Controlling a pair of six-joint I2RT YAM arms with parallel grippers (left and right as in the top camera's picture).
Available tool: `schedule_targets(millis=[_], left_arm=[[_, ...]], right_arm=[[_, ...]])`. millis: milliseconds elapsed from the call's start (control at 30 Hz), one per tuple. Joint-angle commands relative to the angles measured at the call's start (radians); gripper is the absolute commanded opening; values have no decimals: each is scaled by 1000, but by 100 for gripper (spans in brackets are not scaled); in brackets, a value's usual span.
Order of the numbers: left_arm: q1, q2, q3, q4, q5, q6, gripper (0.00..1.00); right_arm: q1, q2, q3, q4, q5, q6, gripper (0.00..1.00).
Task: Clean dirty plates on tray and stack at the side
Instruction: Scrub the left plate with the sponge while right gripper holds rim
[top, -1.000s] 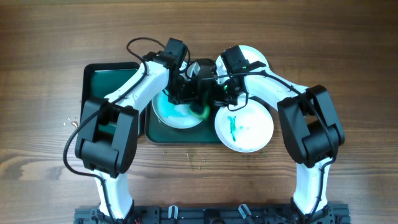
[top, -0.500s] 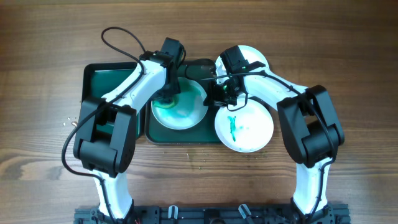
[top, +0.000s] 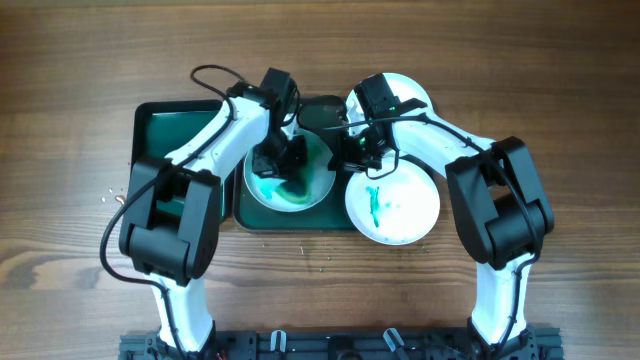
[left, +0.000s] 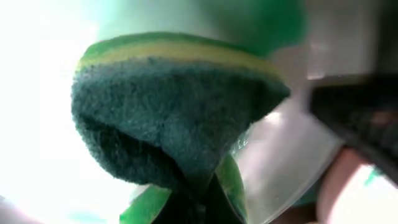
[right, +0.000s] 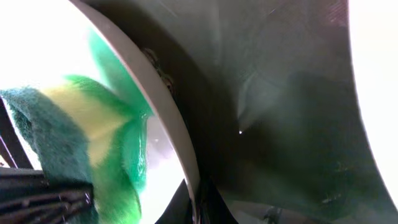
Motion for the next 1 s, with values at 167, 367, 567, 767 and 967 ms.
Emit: schedule_targets(millis=[167, 367, 567, 767, 967], left_arm=[[-8, -8, -6, 161, 95, -17, 4], [-8, -8, -6, 204, -327, -193, 4], [-8, -15, 8, 72, -542, -294, 4], [-6, -39, 129, -159, -481, -320, 4], [18, -84, 311, -296, -317, -235, 4]], right_arm=[[-4, 32, -29, -6, 43, 8, 4], [-4, 32, -29, -6, 43, 8, 4], [-4, 32, -29, -5, 48, 13, 4], [-4, 32, -29, -2, 55, 15, 4], [-4, 31, -26, -5, 60, 10, 4]])
